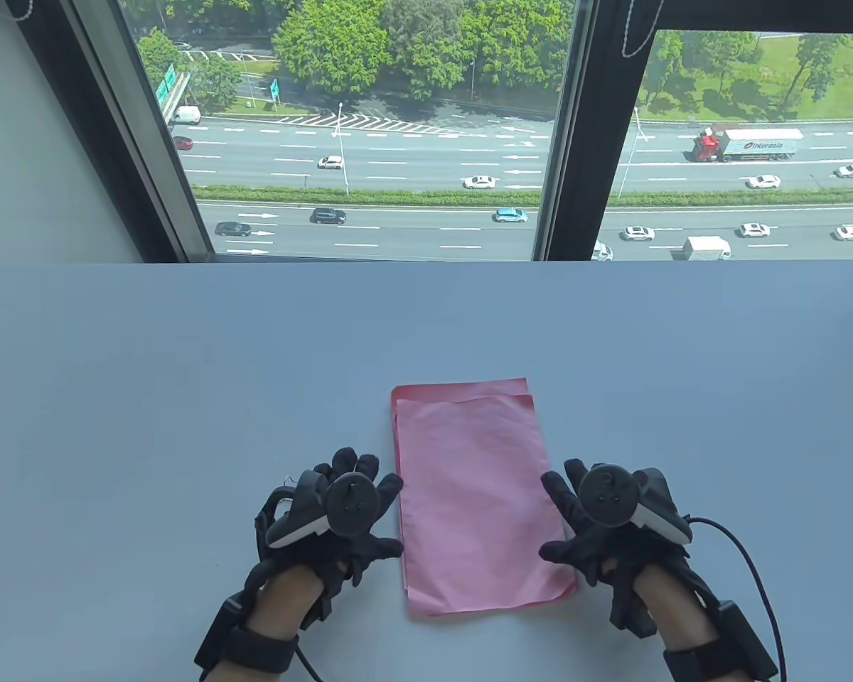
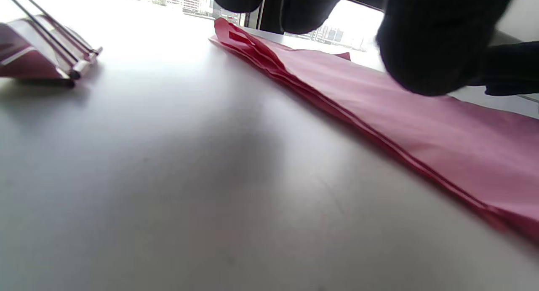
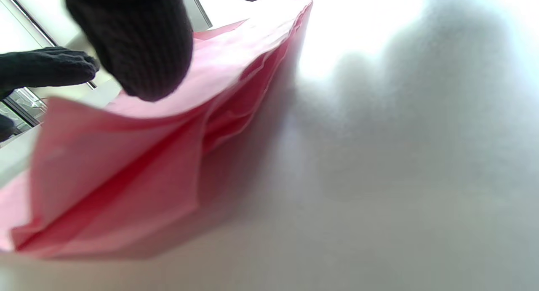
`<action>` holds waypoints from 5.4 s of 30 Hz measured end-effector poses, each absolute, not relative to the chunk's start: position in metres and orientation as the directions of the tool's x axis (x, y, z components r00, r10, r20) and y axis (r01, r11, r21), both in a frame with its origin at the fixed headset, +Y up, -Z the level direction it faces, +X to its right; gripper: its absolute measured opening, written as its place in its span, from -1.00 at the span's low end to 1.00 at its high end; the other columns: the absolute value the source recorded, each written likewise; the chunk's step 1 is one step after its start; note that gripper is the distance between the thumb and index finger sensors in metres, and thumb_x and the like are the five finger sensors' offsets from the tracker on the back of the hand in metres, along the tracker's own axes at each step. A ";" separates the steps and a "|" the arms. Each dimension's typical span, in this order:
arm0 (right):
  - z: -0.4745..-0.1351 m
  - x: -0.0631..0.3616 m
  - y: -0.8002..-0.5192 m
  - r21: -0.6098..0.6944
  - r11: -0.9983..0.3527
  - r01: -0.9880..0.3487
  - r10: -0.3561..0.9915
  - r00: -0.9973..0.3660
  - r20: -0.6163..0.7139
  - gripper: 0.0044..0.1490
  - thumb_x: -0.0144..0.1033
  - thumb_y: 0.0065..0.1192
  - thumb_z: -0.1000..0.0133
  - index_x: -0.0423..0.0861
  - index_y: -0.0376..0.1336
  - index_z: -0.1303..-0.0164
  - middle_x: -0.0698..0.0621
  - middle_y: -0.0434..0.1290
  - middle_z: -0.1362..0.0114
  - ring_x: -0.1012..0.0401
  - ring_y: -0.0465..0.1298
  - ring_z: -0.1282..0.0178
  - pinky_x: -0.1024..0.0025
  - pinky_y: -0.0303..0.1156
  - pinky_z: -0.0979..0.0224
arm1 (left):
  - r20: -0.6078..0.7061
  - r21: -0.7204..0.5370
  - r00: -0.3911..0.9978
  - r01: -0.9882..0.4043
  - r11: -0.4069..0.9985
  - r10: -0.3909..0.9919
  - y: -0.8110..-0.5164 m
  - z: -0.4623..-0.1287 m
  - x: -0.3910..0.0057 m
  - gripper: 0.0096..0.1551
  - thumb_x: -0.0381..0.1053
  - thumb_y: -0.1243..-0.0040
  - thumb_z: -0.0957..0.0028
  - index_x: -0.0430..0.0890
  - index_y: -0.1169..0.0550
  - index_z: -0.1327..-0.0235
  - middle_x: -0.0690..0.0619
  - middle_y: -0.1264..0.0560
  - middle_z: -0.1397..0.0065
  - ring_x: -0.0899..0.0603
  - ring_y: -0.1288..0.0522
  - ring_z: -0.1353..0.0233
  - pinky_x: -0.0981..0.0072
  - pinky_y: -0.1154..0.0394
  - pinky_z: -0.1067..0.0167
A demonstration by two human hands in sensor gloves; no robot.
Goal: Clip paper with binder clip (Left hand to clip)
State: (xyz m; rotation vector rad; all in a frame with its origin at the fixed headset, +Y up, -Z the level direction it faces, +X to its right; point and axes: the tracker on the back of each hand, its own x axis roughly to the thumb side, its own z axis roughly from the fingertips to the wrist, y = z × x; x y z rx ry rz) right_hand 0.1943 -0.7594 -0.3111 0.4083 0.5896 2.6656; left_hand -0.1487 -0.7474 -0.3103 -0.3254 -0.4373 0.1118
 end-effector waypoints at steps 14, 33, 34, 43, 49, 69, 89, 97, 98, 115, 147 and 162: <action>-0.313 0.183 -0.772 0.518 -0.825 -0.226 0.367 -0.911 0.187 0.24 0.07 0.50 0.07 -0.01 -0.17 -0.62 -0.13 -0.32 -0.66 -0.32 -0.36 -0.54 -0.44 -0.31 -0.41 | 0.383 -0.331 0.923 0.098 0.938 0.038 -0.769 -0.300 -0.118 0.42 0.54 -0.32 0.37 0.16 0.13 -0.64 -0.29 0.11 -0.68 -0.51 0.17 -0.59 -0.39 0.08 -0.42; -0.314 0.184 -0.764 0.412 -0.871 -0.267 0.386 -0.891 0.238 0.12 0.05 0.47 0.05 -0.06 -0.04 -0.60 -0.21 -0.12 -0.66 -0.38 -0.14 -0.55 -0.47 -0.11 -0.40 | 0.199 -0.596 0.611 -0.545 0.590 0.766 -0.774 -0.313 -0.137 0.00 0.46 -0.05 0.04 0.22 -0.02 -0.65 -0.20 -0.13 -0.70 -0.42 0.07 -0.61 -0.30 0.04 -0.42; -0.314 0.184 -0.763 0.401 -0.869 -0.289 0.408 -0.878 0.252 0.11 0.05 0.46 0.05 -0.06 -0.02 -0.59 -0.21 -0.08 -0.66 -0.38 -0.08 -0.55 -0.46 -0.05 -0.40 | 0.202 -0.597 0.607 -0.546 0.587 0.769 -0.774 -0.312 -0.136 -0.02 0.46 -0.05 0.04 0.21 -0.08 -0.66 -0.20 -0.13 -0.70 -0.42 0.06 -0.61 -0.30 0.03 -0.42; -0.316 0.194 -0.755 0.405 -0.730 -0.550 0.666 -0.706 0.242 0.09 0.11 0.36 0.01 -0.09 -0.05 -0.59 -0.26 -0.03 -0.64 -0.36 0.13 -0.52 -0.37 0.12 -0.38 | 0.241 -0.417 0.615 -0.633 0.652 0.751 -0.760 -0.309 -0.133 -0.21 0.22 -0.24 0.03 -0.04 -0.43 -0.49 -0.15 -0.31 -0.63 -0.37 -0.28 -0.54 -0.24 -0.27 -0.36; -0.317 0.215 -0.742 0.235 -0.708 -0.667 0.706 -0.682 0.192 0.05 0.17 0.29 -0.01 -0.19 0.06 -0.56 -0.33 0.24 -0.54 -0.33 0.43 -0.35 -0.31 0.38 -0.20 | 0.147 -0.292 0.494 -0.806 0.515 0.857 -0.755 -0.309 -0.147 -0.27 -0.01 -0.30 0.05 -0.15 -0.45 -0.43 -0.21 -0.41 -0.53 -0.19 -0.73 -0.07 -0.03 -0.61 -0.05; -0.321 0.230 -0.786 0.616 -0.214 -0.758 0.831 -0.473 -0.293 0.19 0.39 -0.16 0.00 -0.46 0.42 -0.19 -0.37 0.65 -0.05 -0.15 0.74 0.26 0.05 0.63 0.27 | -0.215 -0.231 0.033 -0.973 -0.018 0.976 -0.779 -0.309 -0.165 -0.20 -0.10 -0.22 0.04 -0.21 -0.26 -0.50 -0.27 -0.36 -0.50 0.01 -0.81 0.13 0.19 -0.74 0.12; -0.326 0.235 -0.786 0.408 -0.030 -0.912 0.945 -0.160 -0.286 0.12 0.39 0.15 -0.06 -0.28 0.15 -0.51 -0.25 0.54 -0.29 -0.12 0.72 0.12 0.06 0.62 0.15 | -0.262 -0.470 0.112 -0.883 -0.025 0.959 -0.785 -0.308 -0.150 -0.24 -0.13 -0.20 0.04 -0.17 -0.32 -0.51 -0.23 -0.44 -0.47 -0.03 -0.79 0.15 0.13 -0.70 0.14; -0.327 0.236 -0.785 0.380 -0.077 -0.922 0.929 -0.205 -0.307 -0.22 -0.08 0.34 -0.11 -0.30 0.26 -0.40 -0.18 0.64 -0.14 0.01 0.77 0.27 0.18 0.65 0.27 | -0.224 -0.537 0.198 -0.842 0.049 0.954 -0.786 -0.309 -0.146 -0.27 -0.14 -0.21 0.03 -0.10 -0.37 -0.51 -0.17 -0.49 -0.45 -0.06 -0.78 0.13 0.09 -0.68 0.11; -0.327 0.235 -0.783 0.374 -0.097 -0.922 0.929 -0.219 -0.300 -0.26 -0.13 0.34 -0.10 -0.29 0.28 -0.39 -0.18 0.65 -0.13 0.01 0.76 0.27 0.17 0.65 0.26 | -0.218 -0.546 0.222 -0.835 0.070 0.950 -0.787 -0.309 -0.145 -0.27 -0.14 -0.21 0.03 -0.10 -0.37 -0.51 -0.17 -0.49 -0.46 -0.07 -0.77 0.12 0.08 -0.67 0.10; -0.318 0.233 -0.743 0.111 -0.276 -0.955 0.956 -0.260 0.138 -0.44 -0.23 0.33 -0.04 -0.08 0.43 -0.26 -0.11 0.69 -0.09 0.01 0.75 0.21 0.12 0.63 0.17 | 0.013 -0.342 0.593 -0.754 0.561 0.805 -0.760 -0.309 -0.162 -0.07 0.17 -0.32 0.01 0.03 -0.20 -0.62 -0.20 -0.33 -0.58 -0.31 -0.55 -0.29 -0.16 -0.48 -0.16; -0.276 0.193 -0.695 0.110 -0.324 -0.940 0.822 -0.221 0.525 -0.41 -0.22 0.32 -0.04 -0.02 0.39 -0.32 -0.06 0.61 -0.28 -0.13 0.65 -0.12 -0.11 0.53 -0.10 | 0.606 -0.070 0.238 -0.934 0.349 0.759 -0.700 -0.278 -0.154 -0.43 0.07 -0.19 -0.03 0.00 -0.58 -0.32 -0.06 -0.65 -0.31 -0.25 -0.69 -0.16 -0.17 -0.54 -0.13; -0.280 0.194 -0.704 0.087 -0.456 -0.886 0.773 -0.346 0.533 -0.42 -0.21 0.38 -0.03 -0.06 0.43 -0.27 -0.09 0.62 -0.26 -0.14 0.65 -0.12 -0.14 0.52 -0.12 | 0.514 -0.156 0.251 -0.913 0.377 0.820 -0.719 -0.287 -0.149 -0.40 0.15 -0.24 -0.01 0.03 -0.59 -0.34 -0.03 -0.65 -0.34 -0.25 -0.66 -0.23 -0.18 -0.52 -0.16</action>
